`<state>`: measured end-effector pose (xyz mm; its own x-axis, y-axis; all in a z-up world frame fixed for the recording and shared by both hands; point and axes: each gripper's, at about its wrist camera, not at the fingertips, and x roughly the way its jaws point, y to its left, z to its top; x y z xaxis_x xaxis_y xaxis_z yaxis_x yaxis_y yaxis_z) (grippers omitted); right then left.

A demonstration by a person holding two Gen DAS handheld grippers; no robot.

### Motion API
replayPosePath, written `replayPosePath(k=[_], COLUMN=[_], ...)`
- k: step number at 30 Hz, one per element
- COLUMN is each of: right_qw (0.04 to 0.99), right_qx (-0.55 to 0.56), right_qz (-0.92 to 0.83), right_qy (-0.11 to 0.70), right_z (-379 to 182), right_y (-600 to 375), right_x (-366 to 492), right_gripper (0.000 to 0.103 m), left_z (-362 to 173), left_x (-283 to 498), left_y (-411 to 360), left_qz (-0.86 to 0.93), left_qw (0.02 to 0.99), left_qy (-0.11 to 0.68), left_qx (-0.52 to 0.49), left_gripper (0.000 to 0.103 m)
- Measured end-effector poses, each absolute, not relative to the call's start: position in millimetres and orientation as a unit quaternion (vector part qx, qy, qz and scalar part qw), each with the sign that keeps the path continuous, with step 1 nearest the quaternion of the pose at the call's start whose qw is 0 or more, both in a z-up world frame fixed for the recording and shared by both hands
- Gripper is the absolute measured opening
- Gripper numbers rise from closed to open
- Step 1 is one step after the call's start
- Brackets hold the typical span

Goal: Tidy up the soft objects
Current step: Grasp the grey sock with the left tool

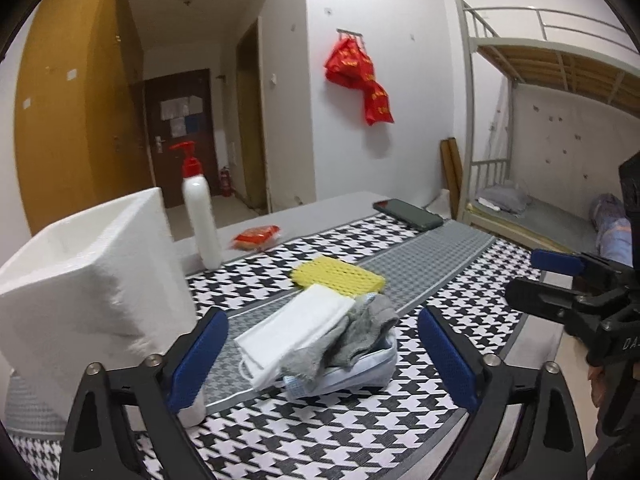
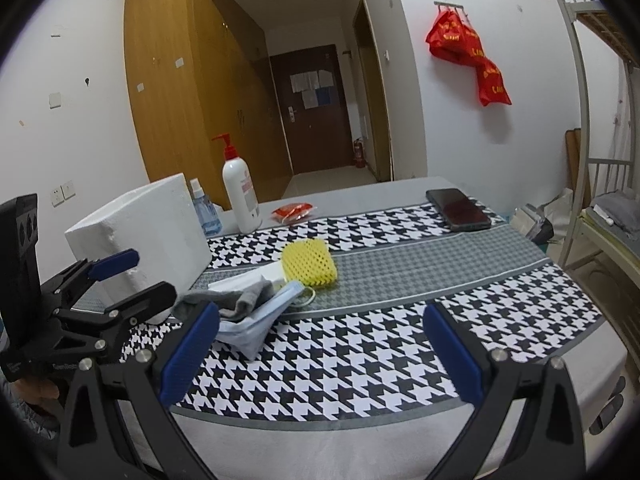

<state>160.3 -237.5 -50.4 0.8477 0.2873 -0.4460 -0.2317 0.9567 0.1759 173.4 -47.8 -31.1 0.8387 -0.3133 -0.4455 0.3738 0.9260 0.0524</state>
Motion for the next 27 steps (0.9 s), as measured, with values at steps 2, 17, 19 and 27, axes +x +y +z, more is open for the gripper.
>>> replayPosePath(k=[2, 17, 19, 27], right_qw=[0.958, 0.948, 0.946, 0.943], right_qx=[0.059, 0.052, 0.051, 0.047], right_qz=[0.135, 0.155, 0.157, 0.164], right_qy=[0.246, 0.274, 0.278, 0.287], right_z=[-53.1, -66.4, -68.0, -71.5], right_y=[-237.2, -225.9, -224.5, -218.7], right_x=[164.4, 192.6, 195.5, 201.8], right_gripper=[0.103, 0.103, 0.103, 0.103], left_z=[-33.9, -63.0, -66.4, -76.0], left_x=[180.0, 216.7, 215.5, 219.1], left_y=[-50.8, -45.7, -46.4, -49.6], left_qz=[-0.18, -0.176, -0.183, -0.183], left_qw=[0.954, 0.931, 0.927, 0.918], left_qy=[0.228, 0.31, 0.319, 0.341], left_qx=[0.073, 0.072, 0.076, 0.089], left_gripper=[0.088, 0.051, 0.05, 0.024])
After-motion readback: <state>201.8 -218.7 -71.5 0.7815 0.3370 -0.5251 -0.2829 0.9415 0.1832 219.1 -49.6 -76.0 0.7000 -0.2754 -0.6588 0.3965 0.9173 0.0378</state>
